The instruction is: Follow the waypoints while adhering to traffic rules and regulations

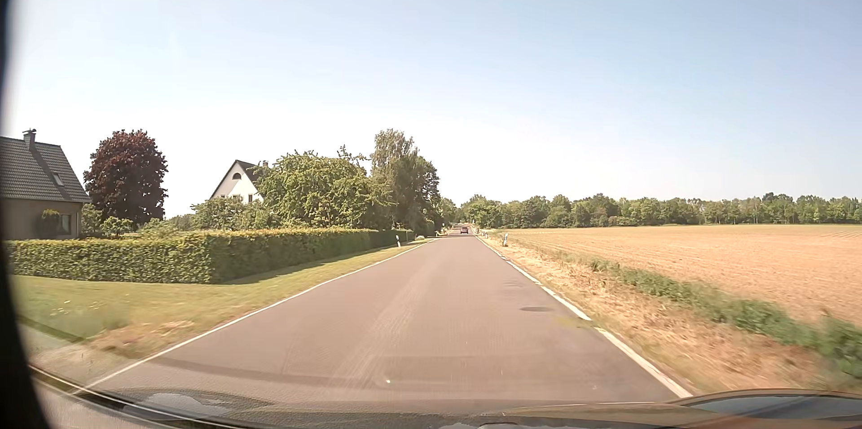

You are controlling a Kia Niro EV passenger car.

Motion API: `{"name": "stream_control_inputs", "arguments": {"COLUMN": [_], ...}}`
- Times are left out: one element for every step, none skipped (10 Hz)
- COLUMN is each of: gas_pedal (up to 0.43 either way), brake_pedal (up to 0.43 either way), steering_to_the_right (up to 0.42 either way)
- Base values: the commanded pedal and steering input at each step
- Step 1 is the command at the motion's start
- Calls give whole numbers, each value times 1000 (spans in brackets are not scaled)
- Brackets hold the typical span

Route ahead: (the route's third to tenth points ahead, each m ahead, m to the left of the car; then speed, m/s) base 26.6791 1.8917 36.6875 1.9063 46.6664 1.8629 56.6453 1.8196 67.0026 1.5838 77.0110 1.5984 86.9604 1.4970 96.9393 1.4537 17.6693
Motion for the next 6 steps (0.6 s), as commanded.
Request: {"name": "stream_control_inputs", "arguments": {"gas_pedal": [228, 228, 228, 220, 220, 209], "brake_pedal": [0, 0, 0, 0, 0, 0], "steering_to_the_right": [2, 2, 2, 2, 2, 2]}}
